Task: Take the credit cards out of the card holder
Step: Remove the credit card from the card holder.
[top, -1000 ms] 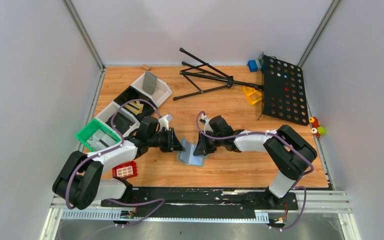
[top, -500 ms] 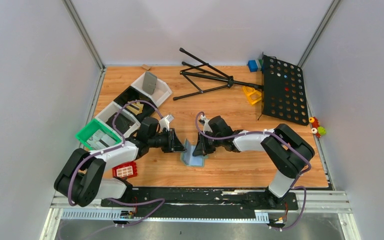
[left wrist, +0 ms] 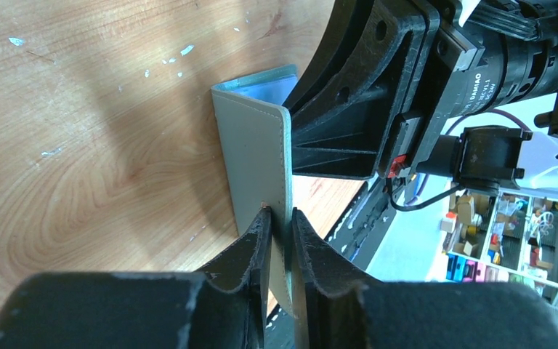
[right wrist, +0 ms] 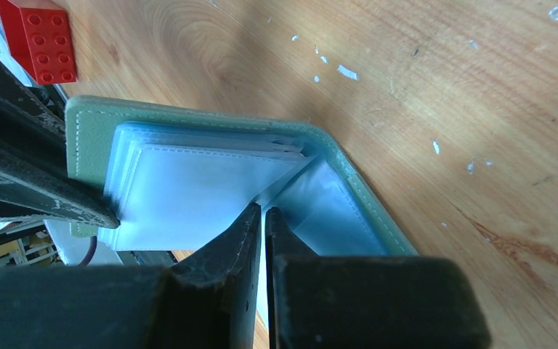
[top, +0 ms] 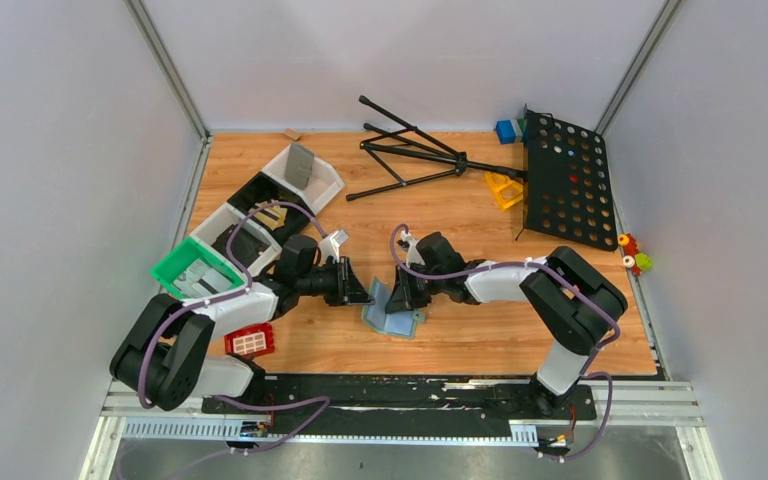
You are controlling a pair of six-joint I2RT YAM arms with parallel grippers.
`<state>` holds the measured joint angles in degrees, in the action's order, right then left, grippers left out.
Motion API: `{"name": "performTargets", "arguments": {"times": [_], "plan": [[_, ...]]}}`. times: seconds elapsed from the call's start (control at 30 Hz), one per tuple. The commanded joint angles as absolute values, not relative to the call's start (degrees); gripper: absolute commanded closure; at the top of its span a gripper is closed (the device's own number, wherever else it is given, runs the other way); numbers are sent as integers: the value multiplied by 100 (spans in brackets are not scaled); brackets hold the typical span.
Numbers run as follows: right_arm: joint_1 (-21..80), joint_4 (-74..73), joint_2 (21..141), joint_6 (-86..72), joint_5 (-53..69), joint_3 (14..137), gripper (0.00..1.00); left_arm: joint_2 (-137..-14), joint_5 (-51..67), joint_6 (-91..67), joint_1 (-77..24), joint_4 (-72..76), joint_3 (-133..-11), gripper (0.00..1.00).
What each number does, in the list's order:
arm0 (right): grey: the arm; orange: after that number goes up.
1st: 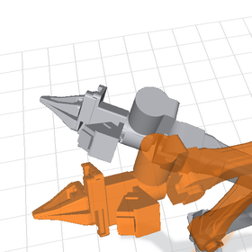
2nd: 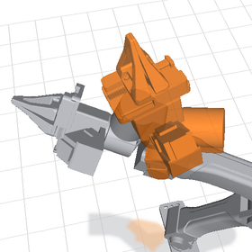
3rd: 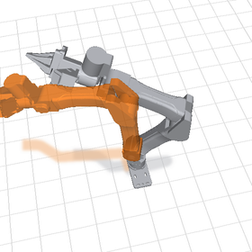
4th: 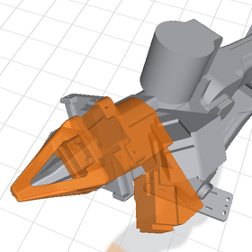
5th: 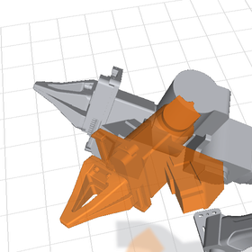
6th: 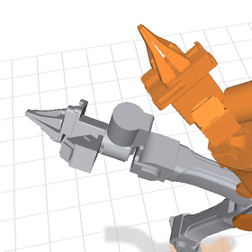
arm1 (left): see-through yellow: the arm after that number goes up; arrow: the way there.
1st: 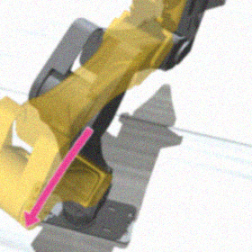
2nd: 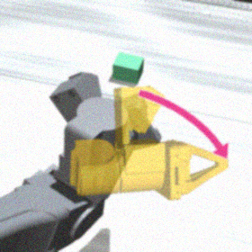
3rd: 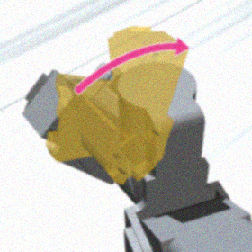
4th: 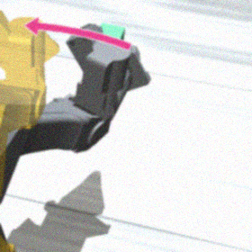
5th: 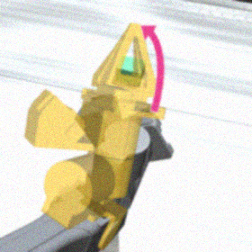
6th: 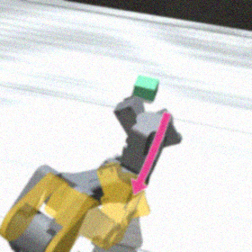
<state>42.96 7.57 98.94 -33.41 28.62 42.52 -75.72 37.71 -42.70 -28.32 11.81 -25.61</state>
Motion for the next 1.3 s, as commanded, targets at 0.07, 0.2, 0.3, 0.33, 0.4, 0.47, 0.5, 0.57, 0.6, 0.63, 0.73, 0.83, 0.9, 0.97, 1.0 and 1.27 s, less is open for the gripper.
{"name": "performTargets", "arguments": {"times": [0.07,0.2,0.3,0.33,0.4,0.47,0.5,0.57,0.6,0.63,0.73,0.83,0.9,0.97,1.0,1.27], "plan": [[4330,703,10011,-3321,2655,4412,93,-7317,3914,-4297,-2899,1262,-2568,85],[4326,720,10062,-3349,2641,4416,98,-7398,3945,-4310,-2949,1314,-2546,96],[4323,700,10080,-3362,2612,4408,100,-7337,3915,-4313,-2953,1282,-2551,100],[4322,690,10062,-3357,2617,4393,100,-7302,3853,-4264,-2953,1157,-2586,100],[4308,705,9969,-3362,2654,4352,93,-7223,3599,-4120,-2953,821,-2677,100],[4313,764,9788,-3388,2663,4223,76,-7174,3486,-4111,-2953,726,-2671,100],[4312,810,9676,-3414,2668,4162,69,-7172,3486,-4146,-2953,783,-2653,100],[4309,967,9498,-3504,2752,4044,59,-7182,3489,-4238,-2953,875,-2602,100],[4312,1083,9436,-3564,2837,3988,56,-7191,3490,-4271,-2953,934,-2575,100],[4316,1244,9386,-3678,2953,3930,53,-7203,3483,-4293,-2953,955,-2555,100],[4357,1595,9334,-3881,3136,3839,36,-7192,3462,-4354,-2953,1024,-2504,100],[4477,1544,9383,-3903,3132,3951,24,-7187,3497,-4439,-2953,1126,-2450,100],[4545,1543,9411,-3942,3113,4016,22,-7174,3485,-4455,-2953,1142,-2433,100],[4586,1488,9442,-3957,3065,4078,21,-7160,3481,-4465,-2953,1143,-2413,100],[4588,1394,9460,-3943,3018,4115,22,-7159,3485,-4465,-2953,1135,-2409,100],[4588,390,9481,-3602,2290,4370,45,-7052,3473,-4465,-2951,1064,-2433,100]]}}
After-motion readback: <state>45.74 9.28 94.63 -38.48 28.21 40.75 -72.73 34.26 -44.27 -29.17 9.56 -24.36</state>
